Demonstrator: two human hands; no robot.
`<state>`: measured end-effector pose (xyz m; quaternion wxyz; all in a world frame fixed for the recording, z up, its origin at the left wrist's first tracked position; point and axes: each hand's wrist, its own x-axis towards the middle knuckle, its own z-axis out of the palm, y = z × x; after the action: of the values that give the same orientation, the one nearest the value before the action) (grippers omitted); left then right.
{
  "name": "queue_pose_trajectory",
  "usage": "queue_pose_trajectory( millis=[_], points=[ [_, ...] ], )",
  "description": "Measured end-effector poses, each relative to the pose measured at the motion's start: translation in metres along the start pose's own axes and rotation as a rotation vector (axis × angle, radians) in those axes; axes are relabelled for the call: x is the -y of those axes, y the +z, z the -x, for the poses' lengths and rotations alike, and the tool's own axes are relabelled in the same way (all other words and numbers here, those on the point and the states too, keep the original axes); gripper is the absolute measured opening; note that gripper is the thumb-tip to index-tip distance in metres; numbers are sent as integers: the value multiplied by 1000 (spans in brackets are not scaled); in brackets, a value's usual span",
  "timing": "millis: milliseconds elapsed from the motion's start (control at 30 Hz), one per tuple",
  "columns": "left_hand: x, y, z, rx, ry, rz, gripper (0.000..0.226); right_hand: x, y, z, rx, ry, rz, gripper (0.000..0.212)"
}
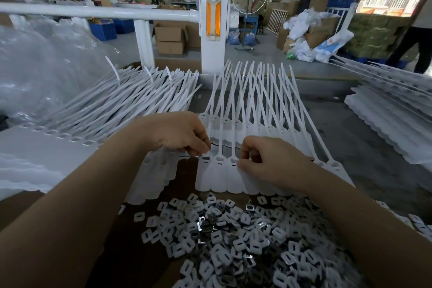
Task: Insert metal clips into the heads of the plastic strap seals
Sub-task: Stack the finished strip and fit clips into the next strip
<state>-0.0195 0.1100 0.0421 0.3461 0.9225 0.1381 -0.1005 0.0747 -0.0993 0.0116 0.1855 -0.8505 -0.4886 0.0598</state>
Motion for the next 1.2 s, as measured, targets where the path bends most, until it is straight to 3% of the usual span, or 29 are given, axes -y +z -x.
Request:
queue_pose_trajectory(
  millis=[633, 967, 1200],
  points=[
    [-14, 12, -2, -53, -36, -260, 8, -3, -1, -3, 26, 26, 0, 18],
    [-27, 18, -8, -83, -155, -384, 20, -4, 1, -4, 28, 21, -12, 12],
    [-23, 9, 6, -156, 53, -334, 7, -6, 0, -5, 29, 16, -17, 16]
  ],
)
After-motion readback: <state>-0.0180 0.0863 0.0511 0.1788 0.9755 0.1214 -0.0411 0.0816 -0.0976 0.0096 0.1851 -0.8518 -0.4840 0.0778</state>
